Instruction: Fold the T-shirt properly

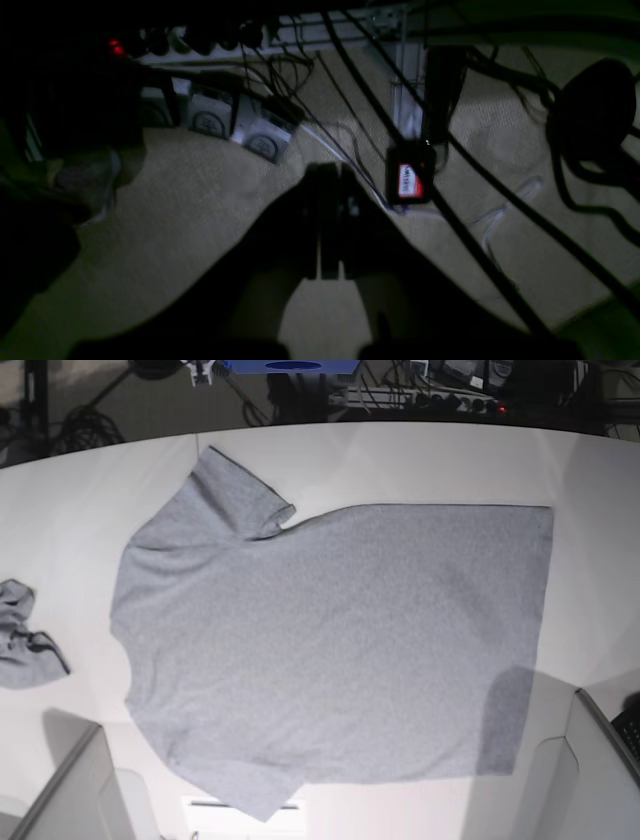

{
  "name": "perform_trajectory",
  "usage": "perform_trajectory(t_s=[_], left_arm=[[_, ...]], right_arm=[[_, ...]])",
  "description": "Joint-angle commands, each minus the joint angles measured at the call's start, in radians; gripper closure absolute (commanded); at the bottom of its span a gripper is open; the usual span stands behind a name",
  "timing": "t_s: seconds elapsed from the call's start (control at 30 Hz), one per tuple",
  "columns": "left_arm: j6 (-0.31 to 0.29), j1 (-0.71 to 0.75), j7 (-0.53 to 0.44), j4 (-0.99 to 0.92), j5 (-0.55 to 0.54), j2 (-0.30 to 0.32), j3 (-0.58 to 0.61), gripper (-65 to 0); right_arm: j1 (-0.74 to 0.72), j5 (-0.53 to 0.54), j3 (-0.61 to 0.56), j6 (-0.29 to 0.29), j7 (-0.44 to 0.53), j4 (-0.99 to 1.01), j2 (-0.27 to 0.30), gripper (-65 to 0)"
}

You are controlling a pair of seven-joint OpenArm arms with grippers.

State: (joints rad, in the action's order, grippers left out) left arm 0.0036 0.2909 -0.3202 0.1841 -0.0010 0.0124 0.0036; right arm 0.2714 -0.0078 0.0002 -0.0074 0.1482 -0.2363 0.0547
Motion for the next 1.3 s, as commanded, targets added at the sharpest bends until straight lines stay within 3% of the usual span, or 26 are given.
perform_trajectory(t_s=[0.0,0.4,0.57,0.77,1.03,1.13,1.27], left_arm=[[0.003,0.021,-0.029,0.001,0.006,0.004,0.002,0.0],[0.003,0.187,-0.443,0.001,0.006,0.073,0.002,0.0],[0.003,0.262,-0.609,0.001,0.006,0.103,0.002,0.0],[0.003,0.374,-0.788,0.053,-0.003,0.113,-0.009,0.0],[0.006,0.552,-0.837,0.3,-0.011,0.133,-0.014,0.0],[0.006,0.627,-0.837,0.424,-0.095,0.145,-0.014,0.0],[0.006,0.733,-0.839,0.631,-0.235,0.2,-0.011,0.0]], right_arm=[[0.013,-0.001,0.001,0.001,0.008,-0.016,0.007,0.0],[0.236,0.01,0.013,0.001,0.009,-0.349,0.029,0.0],[0.32,0.05,0.151,0.001,0.006,-0.466,0.029,0.0],[0.446,0.05,0.197,0.002,0.003,-0.667,0.029,0.0],[0.546,0.05,0.197,0.001,0.001,-0.838,0.024,0.0],[0.552,0.05,0.202,0.001,0.001,-0.84,0.024,0.0],[0.572,0.05,0.3,0.001,0.001,-0.875,-0.002,0.0]])
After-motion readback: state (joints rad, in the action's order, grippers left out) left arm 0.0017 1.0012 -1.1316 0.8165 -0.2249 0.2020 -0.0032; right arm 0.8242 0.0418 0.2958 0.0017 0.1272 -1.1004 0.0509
